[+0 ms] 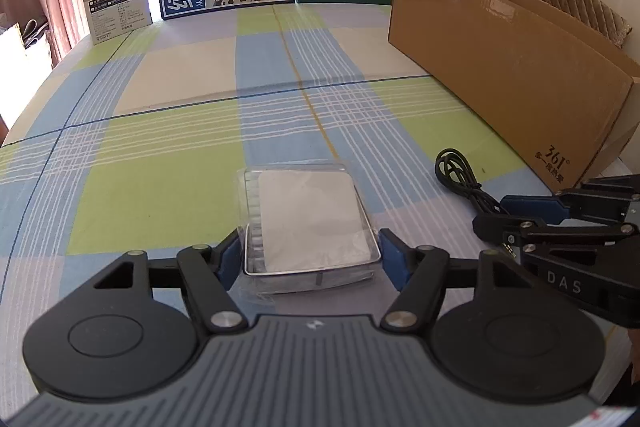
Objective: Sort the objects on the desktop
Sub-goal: 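Lift and carry the cable and plastic box over the cardboard box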
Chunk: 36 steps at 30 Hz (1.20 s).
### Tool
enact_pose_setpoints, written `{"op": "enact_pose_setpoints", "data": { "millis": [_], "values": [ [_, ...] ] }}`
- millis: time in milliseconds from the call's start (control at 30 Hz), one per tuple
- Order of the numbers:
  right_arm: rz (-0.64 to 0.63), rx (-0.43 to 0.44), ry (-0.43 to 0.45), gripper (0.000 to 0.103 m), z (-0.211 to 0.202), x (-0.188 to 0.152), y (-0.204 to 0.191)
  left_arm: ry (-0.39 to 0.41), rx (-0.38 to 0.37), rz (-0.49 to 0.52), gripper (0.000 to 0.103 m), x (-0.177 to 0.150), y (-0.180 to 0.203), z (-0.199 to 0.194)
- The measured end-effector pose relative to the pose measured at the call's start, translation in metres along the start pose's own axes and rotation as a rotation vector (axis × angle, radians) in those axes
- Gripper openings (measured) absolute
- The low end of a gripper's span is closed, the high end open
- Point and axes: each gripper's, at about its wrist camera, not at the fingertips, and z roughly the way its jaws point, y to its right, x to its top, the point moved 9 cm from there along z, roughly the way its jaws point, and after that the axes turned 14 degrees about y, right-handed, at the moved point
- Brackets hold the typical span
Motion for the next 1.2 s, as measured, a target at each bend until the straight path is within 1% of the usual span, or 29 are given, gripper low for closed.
{"op": "enact_pose_setpoints", "data": {
  "millis": [133,400,567,900,1200],
  "values": [
    [0.009,-0.001,0.013,0.020,-0.003,0.003,0.001,0.006,0.001,0.001,0.065,0.001,0.001,-0.002],
    [0.015,-0.005,0.037,0.020,-0.014,0.008,0.002,0.016,-0.021,0.035,0.065,0.006,0.015,-0.004],
    [0.042,-0.017,0.047,0.020,-0.024,0.012,0.008,0.021,-0.012,0.024,0.065,0.012,0.015,-0.010],
    [0.052,-0.004,0.104,0.020,-0.063,0.032,0.006,0.038,-0.004,0.003,0.065,0.028,0.024,-0.042],
    [0.063,-0.025,0.170,0.020,-0.104,0.049,0.016,0.071,0.004,0.002,0.065,0.046,0.041,-0.080]
  ]
}}
